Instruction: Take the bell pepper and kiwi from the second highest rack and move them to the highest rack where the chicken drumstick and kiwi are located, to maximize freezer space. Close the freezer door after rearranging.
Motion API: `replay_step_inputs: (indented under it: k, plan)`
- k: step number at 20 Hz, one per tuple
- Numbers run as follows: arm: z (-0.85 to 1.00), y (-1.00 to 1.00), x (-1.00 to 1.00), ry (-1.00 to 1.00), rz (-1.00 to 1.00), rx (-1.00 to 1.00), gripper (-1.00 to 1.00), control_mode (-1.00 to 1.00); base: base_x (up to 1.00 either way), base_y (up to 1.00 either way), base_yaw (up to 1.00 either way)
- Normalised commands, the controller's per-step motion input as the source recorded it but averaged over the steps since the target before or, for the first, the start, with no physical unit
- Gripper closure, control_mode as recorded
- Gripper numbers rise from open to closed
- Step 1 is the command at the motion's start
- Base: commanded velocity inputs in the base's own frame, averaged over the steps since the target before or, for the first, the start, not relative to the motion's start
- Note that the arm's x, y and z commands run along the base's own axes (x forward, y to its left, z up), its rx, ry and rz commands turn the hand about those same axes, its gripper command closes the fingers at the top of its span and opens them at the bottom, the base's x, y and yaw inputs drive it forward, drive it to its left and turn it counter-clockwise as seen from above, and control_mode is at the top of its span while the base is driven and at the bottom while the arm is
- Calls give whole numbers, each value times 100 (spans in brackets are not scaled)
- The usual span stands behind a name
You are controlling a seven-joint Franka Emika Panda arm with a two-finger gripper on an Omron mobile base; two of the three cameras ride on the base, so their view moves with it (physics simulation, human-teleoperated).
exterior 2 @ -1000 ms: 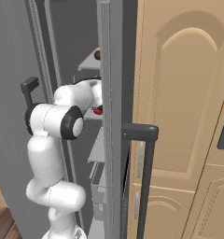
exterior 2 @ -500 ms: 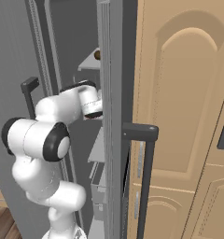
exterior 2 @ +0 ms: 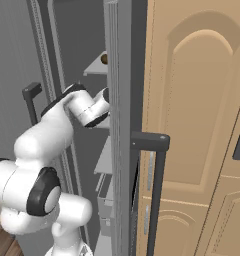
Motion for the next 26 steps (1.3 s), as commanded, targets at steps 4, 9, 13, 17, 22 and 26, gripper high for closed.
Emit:
replay_step_inputs:
  k: [4, 9, 13, 17, 22, 26]
  plan:
    - [44, 0, -87, -1, -6, -8, 100, -100, 0, 0, 0]
    - [69, 0, -62, -5, -5, -4, 100, -100, 0, 0, 0]
    - [77, 0, -39, 3, -9, 0, 100, -100, 0, 0, 0]
    - [10, 0, -9, 0, -3, -1, 100, -100, 0, 0, 0]
    - [12, -4, -11, -2, 0, 0, 100, -100, 0, 0, 0]
    - [63, -31, -21, -2, -1, 0, 100, -100, 0, 0, 0]
